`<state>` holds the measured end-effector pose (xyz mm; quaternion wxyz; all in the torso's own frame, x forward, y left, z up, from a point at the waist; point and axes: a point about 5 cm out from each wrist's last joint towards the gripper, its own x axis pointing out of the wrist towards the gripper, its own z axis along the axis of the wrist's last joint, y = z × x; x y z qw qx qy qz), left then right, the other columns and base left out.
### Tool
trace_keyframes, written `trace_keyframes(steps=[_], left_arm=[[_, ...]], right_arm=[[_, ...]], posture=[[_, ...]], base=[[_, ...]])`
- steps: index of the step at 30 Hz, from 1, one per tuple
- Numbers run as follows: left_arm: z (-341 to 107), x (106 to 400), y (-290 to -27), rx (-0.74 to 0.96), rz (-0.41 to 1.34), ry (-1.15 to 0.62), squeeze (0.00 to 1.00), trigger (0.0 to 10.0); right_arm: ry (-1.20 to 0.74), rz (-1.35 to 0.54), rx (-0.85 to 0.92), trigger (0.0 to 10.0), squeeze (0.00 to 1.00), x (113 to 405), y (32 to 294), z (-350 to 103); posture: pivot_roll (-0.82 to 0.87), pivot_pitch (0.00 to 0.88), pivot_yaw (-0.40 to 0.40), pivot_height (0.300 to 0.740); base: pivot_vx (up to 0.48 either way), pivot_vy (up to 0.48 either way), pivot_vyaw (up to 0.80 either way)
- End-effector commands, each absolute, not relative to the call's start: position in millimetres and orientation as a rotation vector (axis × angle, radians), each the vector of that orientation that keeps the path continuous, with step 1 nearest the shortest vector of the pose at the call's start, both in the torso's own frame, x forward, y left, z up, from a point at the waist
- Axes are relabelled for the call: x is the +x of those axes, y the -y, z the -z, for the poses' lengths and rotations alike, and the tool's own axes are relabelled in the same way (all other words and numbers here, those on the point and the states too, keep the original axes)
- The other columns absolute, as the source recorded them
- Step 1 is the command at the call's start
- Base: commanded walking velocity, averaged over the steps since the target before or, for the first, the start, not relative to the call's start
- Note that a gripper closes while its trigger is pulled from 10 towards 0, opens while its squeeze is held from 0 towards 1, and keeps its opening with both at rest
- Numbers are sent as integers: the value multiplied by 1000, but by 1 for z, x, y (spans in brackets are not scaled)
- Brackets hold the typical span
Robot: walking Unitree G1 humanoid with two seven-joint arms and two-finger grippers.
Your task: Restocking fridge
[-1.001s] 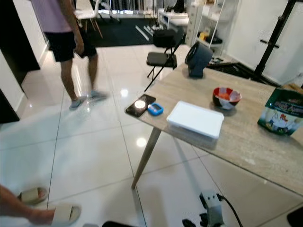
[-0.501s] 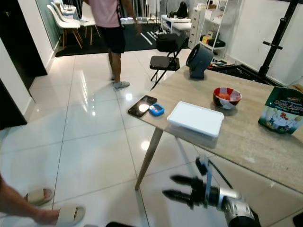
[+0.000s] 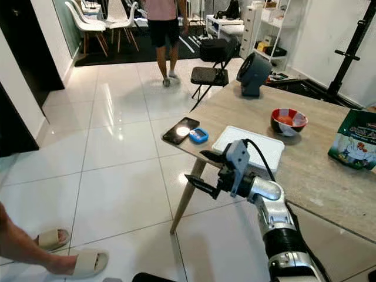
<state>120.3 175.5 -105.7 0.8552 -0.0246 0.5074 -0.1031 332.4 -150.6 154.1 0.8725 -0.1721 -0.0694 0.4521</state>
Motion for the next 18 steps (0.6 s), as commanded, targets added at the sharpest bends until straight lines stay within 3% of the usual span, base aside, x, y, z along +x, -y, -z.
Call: trace_keyframes(steps=[1,8,18], left_arm=[[108,113,-178,-53,214,-1096,0,10000],[108,113,-177,-56,212,-1094,0,10000],[108,114,-175,-58,216,-1091,0,10000]], right_arm=[[145,-863,-554,10000,0,339,153,-159],[112,-651,-680,10000,0,357,166,-164],[-45,-539,-894,10000,0,365,175,-142]], posture=[[-70,0,-23,740],[-73,0,-26,740],[-75,0,-27,740]], base=[[0,0,0],[0,0,0],[0,0,0]])
